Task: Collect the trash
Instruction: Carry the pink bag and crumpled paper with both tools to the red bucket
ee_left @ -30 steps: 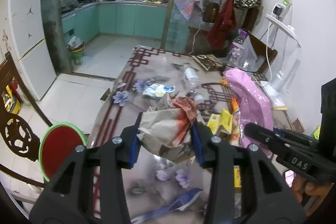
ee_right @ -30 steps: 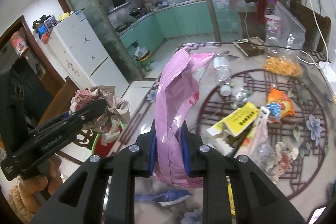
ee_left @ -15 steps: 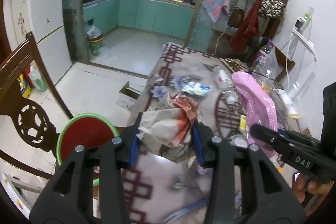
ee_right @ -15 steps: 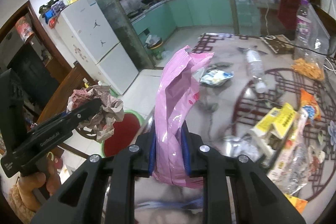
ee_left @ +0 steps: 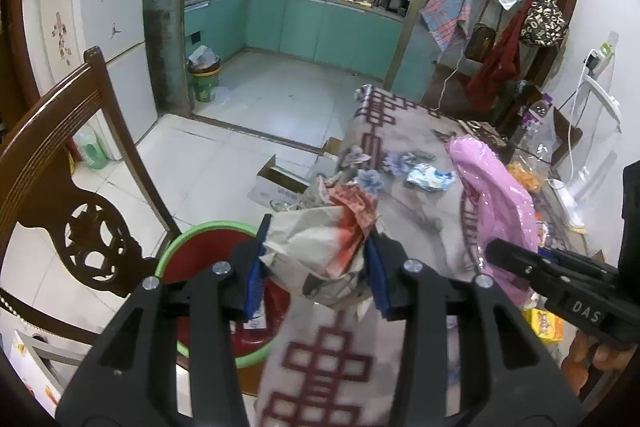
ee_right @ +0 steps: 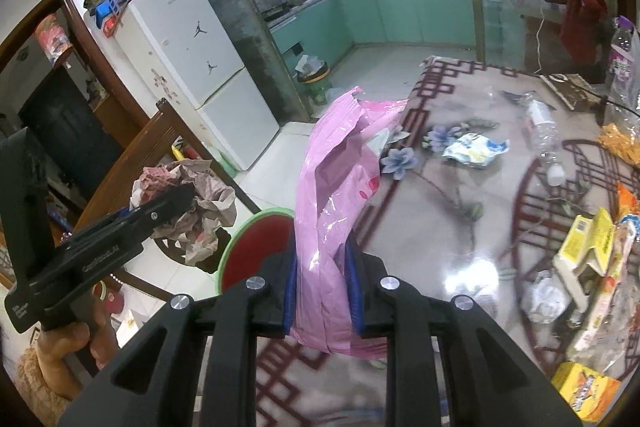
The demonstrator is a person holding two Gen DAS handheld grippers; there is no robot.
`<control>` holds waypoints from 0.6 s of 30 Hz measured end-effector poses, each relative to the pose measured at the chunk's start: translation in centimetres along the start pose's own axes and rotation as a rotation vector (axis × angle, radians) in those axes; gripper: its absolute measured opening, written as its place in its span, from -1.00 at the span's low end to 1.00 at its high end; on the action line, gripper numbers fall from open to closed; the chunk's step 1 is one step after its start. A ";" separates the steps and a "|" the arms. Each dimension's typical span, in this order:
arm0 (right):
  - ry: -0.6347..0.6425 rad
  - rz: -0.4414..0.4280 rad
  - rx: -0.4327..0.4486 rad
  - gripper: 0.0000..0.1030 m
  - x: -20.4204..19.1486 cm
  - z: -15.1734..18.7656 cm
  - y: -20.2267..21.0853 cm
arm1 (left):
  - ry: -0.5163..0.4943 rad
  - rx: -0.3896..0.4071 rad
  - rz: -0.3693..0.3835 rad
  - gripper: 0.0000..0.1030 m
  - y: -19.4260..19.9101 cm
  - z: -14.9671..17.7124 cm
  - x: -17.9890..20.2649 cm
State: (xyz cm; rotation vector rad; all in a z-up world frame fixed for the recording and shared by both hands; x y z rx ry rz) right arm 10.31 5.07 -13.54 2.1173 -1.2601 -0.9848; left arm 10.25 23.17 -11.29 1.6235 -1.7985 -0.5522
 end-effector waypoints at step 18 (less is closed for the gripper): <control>0.004 -0.056 -0.092 -0.61 -6.6 0.1 -6.8 | 0.026 -0.076 -0.071 -0.21 -3.2 0.2 -8.4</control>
Point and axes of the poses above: each gripper's, at about its wrist camera, not at the fingertips, and y roughly against the way its jaws point, x to its right, z to its underside, the point moved 5 cm from there along -y, roughly the way its jaws point, and after that the axes turned 1 degree about z, right-handed, at the moved point
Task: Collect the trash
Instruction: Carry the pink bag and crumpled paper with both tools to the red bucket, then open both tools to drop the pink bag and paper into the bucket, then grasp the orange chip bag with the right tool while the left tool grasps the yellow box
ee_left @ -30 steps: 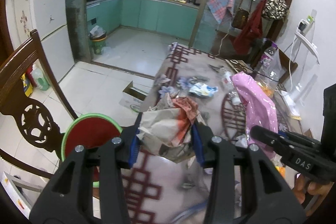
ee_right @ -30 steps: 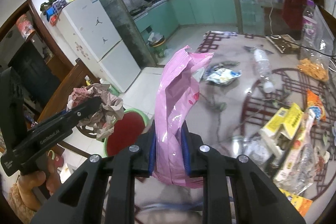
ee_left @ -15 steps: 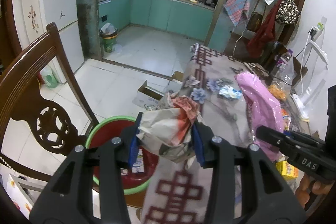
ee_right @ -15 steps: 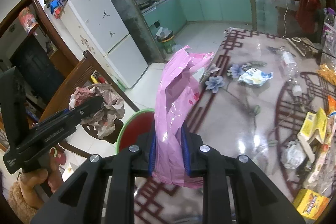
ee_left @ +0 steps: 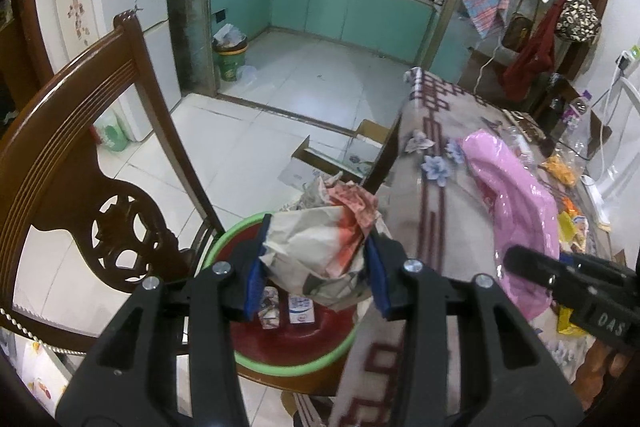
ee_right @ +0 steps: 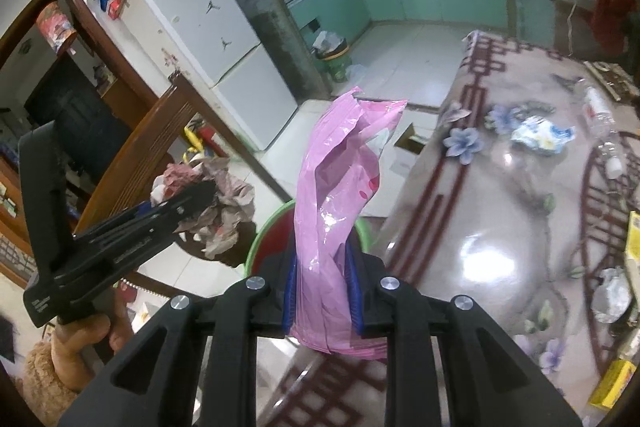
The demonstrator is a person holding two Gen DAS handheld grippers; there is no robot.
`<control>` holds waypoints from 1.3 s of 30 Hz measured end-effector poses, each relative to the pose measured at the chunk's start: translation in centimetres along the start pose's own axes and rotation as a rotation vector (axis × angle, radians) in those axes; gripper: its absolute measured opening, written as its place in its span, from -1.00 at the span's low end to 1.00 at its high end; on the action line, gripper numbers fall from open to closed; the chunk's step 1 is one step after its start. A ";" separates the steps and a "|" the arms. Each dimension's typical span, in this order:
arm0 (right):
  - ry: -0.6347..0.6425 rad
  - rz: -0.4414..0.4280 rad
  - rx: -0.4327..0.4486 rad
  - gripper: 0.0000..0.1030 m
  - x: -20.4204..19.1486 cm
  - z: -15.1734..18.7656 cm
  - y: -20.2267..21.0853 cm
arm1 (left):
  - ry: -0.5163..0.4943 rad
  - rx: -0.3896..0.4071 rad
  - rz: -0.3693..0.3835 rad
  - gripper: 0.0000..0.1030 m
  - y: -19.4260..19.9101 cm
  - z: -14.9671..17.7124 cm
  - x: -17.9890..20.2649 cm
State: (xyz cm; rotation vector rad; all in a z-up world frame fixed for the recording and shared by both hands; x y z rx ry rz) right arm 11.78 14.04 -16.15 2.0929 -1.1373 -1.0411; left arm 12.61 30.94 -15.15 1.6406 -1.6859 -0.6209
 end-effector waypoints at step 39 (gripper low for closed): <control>-0.108 0.020 0.001 0.22 4.4 0.6 0.9 | -0.033 -0.056 -0.023 0.50 -3.3 0.3 2.4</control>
Point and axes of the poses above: each gripper's, at about its wrist camera, not at the fingertips, and y roughly against the way its jaws point, x to its right, z to its underside, the point moved 5 cm from there along -y, roughly the way its jaws point, and after that the axes turned 1 degree about z, right-handed, at the moved point
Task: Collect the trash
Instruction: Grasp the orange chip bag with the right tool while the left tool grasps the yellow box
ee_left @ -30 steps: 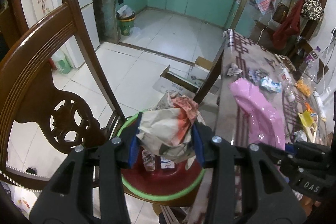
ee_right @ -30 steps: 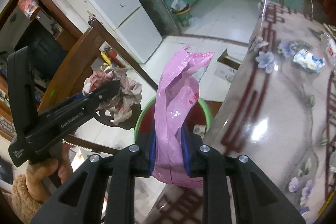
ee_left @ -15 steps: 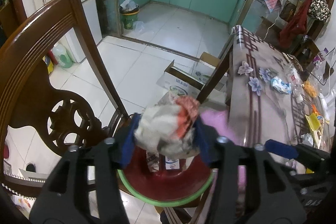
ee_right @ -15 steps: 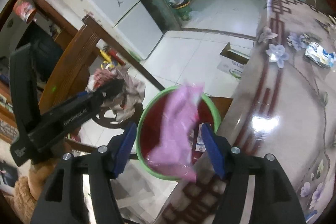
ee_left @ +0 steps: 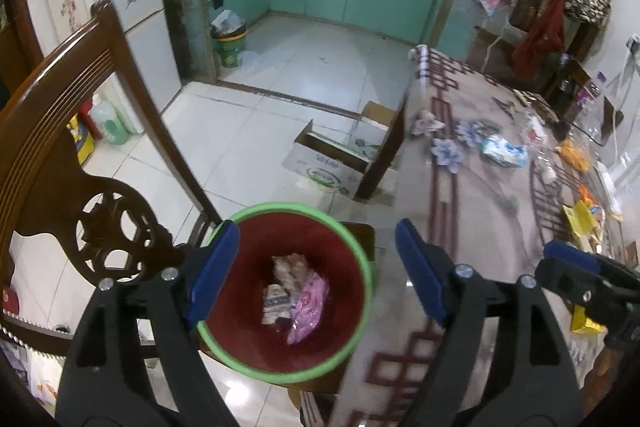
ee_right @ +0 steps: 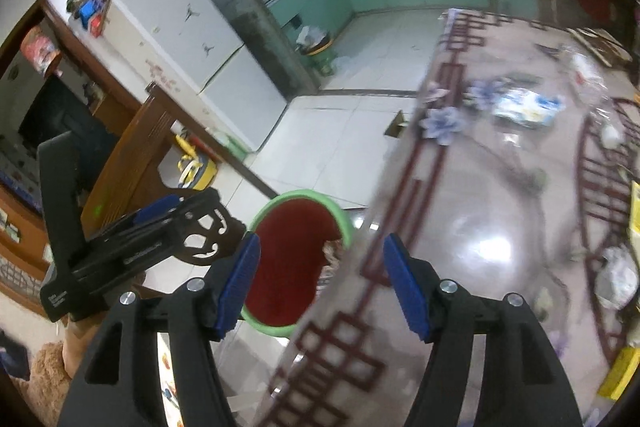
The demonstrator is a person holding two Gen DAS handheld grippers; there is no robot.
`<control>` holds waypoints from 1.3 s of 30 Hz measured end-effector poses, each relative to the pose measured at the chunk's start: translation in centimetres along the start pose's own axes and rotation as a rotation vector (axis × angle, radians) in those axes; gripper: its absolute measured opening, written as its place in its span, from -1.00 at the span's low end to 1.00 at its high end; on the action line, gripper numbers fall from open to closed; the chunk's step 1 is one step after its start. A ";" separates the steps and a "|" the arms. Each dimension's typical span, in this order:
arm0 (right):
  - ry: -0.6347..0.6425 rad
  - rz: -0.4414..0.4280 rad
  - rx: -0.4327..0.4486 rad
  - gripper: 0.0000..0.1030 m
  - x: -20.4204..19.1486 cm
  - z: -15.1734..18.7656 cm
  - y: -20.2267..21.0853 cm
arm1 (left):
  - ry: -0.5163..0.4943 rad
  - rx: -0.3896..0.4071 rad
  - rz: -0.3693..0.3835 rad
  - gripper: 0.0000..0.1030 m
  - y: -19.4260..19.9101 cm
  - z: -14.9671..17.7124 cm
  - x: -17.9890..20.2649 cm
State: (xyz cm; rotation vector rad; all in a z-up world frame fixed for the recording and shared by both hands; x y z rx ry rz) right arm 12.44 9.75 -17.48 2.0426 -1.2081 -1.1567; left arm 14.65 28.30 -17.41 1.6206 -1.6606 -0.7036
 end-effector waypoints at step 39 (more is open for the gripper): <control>-0.712 0.145 0.060 0.12 44.7 -0.7 10.1 | -0.328 -0.082 0.234 0.51 -3.1 3.1 37.7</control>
Point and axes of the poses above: each gripper's, at about its wrist camera, not at the fingertips, and y roughly against the way its jaws point, x to its right, z to its underside, the point moved 5 cm from there along -y, roughly the way its jaws point, and after that the axes turned 1 degree about z, right-handed, at the moved point
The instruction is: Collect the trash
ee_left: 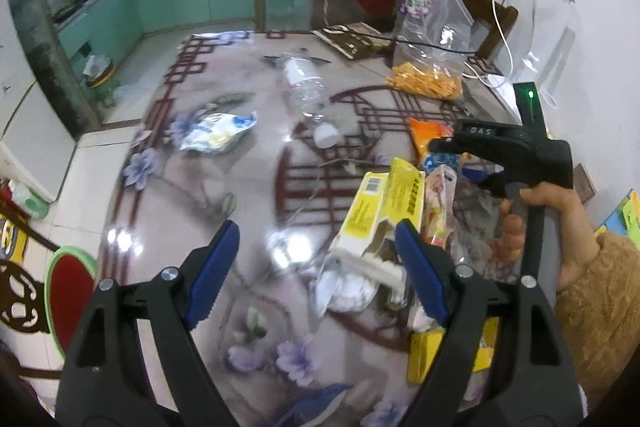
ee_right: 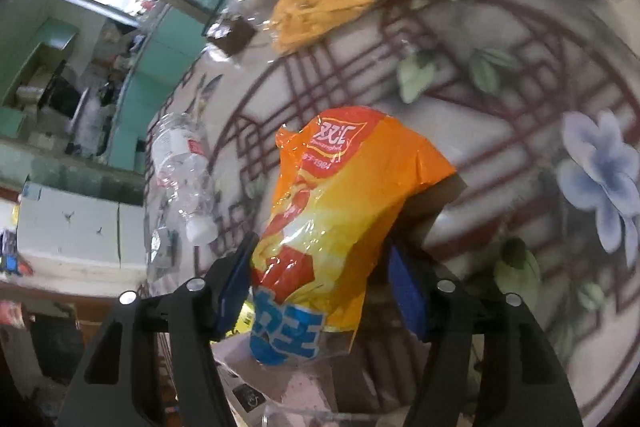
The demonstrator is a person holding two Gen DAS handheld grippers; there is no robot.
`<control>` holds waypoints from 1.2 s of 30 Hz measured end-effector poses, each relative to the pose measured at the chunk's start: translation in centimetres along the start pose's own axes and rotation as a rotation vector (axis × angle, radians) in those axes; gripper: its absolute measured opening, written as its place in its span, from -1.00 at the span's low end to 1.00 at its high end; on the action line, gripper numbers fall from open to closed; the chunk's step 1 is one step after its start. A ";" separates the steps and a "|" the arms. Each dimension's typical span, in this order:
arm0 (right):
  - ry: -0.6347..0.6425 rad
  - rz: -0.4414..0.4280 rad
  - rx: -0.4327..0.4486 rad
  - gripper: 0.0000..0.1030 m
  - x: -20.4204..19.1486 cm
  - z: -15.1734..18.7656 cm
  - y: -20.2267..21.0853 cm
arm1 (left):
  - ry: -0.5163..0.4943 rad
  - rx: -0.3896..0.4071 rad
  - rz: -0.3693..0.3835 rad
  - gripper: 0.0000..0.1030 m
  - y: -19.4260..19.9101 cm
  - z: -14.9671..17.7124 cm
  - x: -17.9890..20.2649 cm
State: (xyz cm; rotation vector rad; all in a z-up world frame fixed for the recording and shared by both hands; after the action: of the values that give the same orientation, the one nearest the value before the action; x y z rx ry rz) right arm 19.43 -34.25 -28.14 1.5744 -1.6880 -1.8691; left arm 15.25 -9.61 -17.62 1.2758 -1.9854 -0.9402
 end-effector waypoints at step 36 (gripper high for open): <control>0.195 -0.104 0.155 -0.01 -3.8 3.9 10.2 | 0.013 -0.168 0.248 -0.33 -8.1 -2.3 3.7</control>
State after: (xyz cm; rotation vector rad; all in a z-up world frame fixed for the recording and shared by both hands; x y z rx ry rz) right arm 13.10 -32.63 -18.56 1.8694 -1.7308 -1.5999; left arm 19.77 -15.93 -22.48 0.9171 -1.9544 -0.9502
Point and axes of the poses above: each gripper's, at about its wrist camera, not at the fingertips, and y roughly against the way its jaws point, x to its right, z to its underside, the point moved 5 cm from there along -y, roughly the way its jaws point, and after that the axes turned 1 degree about z, right-handed, at the moved point
